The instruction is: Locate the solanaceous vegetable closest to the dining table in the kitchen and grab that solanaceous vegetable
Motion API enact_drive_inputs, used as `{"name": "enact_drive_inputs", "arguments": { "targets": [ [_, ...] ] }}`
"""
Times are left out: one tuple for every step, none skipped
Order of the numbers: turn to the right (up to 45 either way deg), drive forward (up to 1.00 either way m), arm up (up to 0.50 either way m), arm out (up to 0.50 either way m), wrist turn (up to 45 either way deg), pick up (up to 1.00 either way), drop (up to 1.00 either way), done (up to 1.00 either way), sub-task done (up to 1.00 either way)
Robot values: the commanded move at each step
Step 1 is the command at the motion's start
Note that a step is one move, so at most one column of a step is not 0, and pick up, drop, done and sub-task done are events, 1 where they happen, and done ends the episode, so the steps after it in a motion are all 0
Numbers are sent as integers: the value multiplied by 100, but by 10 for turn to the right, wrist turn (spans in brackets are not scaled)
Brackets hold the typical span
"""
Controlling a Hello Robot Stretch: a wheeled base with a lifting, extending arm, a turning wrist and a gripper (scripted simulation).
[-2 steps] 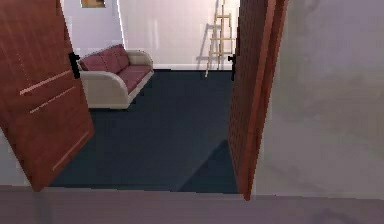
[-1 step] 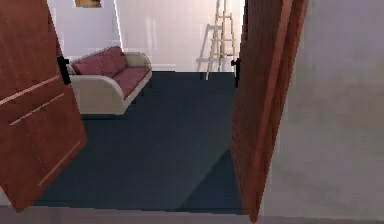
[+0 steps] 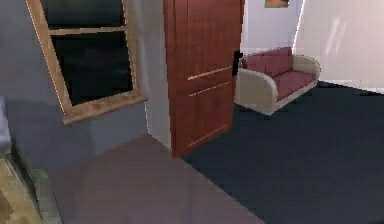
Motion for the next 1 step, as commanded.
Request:
{"name": "enact_drive_inputs", "arguments": {
  "targets": [
    [-360, 0, 0, 0, 0, 0, 0, 0, 0]
  ]
}}
